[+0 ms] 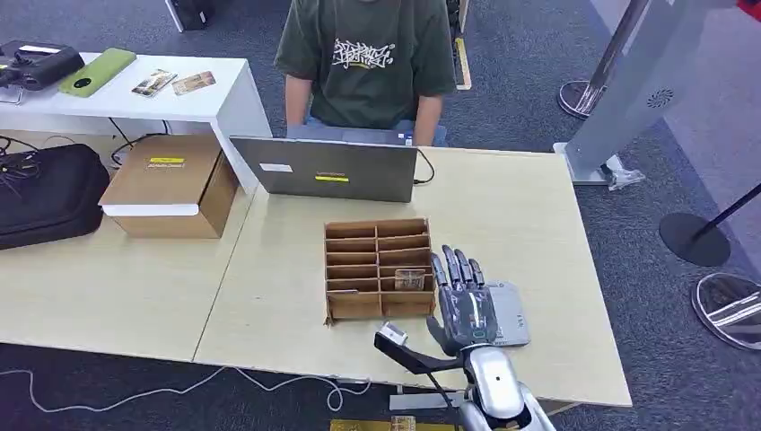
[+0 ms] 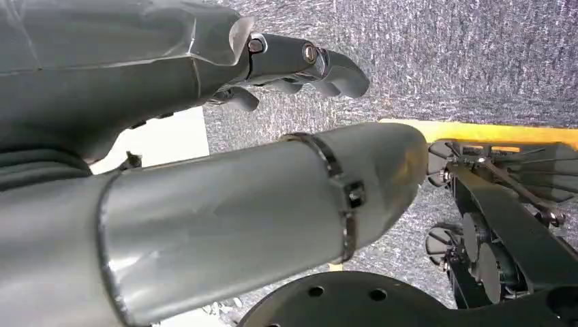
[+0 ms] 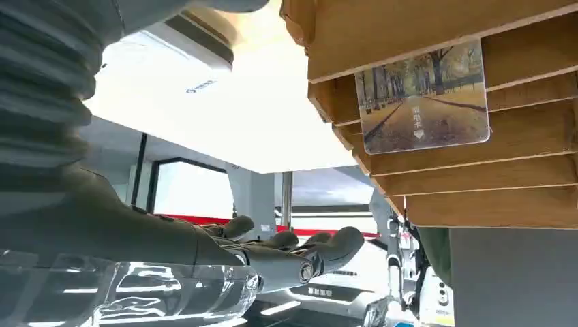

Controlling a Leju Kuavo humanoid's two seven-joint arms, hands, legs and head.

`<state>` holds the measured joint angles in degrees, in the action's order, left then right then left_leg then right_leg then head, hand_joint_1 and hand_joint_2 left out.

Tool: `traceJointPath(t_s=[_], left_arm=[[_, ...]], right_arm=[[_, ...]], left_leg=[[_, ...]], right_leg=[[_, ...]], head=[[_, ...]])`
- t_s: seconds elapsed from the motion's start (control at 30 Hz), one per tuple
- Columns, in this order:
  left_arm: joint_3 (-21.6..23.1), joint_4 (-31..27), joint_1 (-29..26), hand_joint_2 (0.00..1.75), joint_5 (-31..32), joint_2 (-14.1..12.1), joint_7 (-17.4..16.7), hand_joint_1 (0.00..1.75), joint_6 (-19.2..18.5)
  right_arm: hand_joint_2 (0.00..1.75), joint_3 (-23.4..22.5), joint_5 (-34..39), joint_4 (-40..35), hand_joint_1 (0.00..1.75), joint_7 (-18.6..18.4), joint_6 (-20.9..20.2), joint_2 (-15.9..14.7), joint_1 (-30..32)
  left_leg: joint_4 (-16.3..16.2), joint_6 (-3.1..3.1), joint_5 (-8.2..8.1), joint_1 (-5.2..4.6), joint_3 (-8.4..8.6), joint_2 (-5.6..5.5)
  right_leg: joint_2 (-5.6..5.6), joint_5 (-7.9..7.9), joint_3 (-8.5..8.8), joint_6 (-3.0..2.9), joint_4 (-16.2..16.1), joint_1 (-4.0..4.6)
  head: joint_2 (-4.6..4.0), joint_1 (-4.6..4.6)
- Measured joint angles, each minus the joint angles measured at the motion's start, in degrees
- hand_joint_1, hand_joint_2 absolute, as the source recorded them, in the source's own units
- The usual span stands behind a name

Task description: Pass the card to the sensor for recognition and then transmit it.

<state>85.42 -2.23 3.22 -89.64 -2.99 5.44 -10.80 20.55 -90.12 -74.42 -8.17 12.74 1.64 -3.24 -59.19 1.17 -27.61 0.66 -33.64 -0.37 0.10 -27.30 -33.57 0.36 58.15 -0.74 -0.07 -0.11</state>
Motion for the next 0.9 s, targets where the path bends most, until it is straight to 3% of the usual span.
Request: traceJointPath(t_s=[0.4, 0.9], left_arm=[[0.07, 0.0, 0.02, 0.0, 0.09, -0.02, 0.0, 0.0, 0.0], [0.33, 0.0, 0.1, 0.0, -0.35, 0.0, -0.13, 0.0, 0.02]], right_arm=[[1.75, 0.59, 0.0, -0.39, 0.0, 0.75, -0.35, 0.53, 0.01], [1.75, 5.51, 1.35, 1.09, 0.0, 5.07, -0.35, 6.23, -2.07]], left_leg=[[0.0, 0.0, 0.0, 0.0, 0.0, 0.0], [0.01, 0.0, 0.01, 0.01, 0.0, 0.01]], right_leg=[[0.0, 0.0, 0.01, 0.0, 0.01, 0.0], [0.0, 0.0, 0.01, 0.0, 0.02, 0.01]], head=[[0.0, 0.0], [0.0, 0.02]])
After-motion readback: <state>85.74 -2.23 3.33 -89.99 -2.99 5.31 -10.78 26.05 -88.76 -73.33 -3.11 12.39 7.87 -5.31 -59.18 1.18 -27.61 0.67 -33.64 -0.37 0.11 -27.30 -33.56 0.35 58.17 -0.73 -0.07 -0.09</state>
